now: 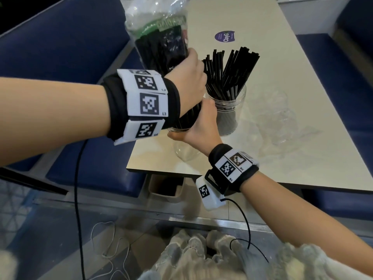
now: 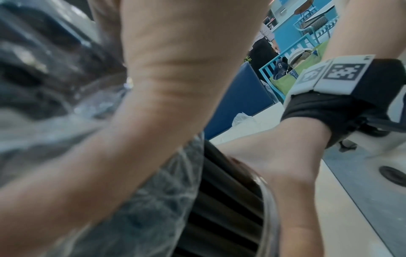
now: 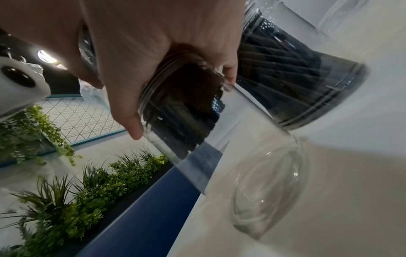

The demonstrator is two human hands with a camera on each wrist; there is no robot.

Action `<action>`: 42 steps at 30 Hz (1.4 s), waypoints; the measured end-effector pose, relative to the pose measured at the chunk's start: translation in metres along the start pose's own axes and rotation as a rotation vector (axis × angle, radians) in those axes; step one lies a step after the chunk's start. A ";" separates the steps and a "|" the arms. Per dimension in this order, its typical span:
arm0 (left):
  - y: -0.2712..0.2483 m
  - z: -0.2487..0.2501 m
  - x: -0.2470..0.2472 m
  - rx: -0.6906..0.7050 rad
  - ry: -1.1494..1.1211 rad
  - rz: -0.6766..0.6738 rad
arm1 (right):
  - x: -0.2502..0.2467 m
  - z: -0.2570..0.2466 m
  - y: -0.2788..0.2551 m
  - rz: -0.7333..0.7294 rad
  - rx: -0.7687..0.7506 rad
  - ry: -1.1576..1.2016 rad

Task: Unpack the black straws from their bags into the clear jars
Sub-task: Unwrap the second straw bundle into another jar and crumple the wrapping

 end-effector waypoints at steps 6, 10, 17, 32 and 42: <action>-0.013 -0.015 -0.001 -0.015 -0.038 0.064 | -0.005 0.001 0.001 -0.005 -0.001 0.093; -0.017 -0.026 0.003 -0.050 0.029 0.088 | -0.010 -0.001 0.000 -0.023 -0.060 0.083; -0.017 -0.022 0.004 -0.070 -0.127 0.192 | -0.012 -0.007 0.002 -0.027 -0.122 0.082; -0.028 -0.023 0.004 -0.009 -0.189 0.319 | -0.014 -0.005 0.004 -0.011 -0.173 0.050; -0.036 -0.037 0.011 -0.061 -0.254 0.401 | -0.012 -0.004 0.003 0.002 -0.200 -0.033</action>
Point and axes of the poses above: each hand's wrist, its own y-axis towards the middle knuckle, its own x-axis out of the palm, z = x × y, the point moved 8 cm from there along y, towards the middle knuckle, and after that the axes turned 3 degrees about -y, right-handed, at the moved point
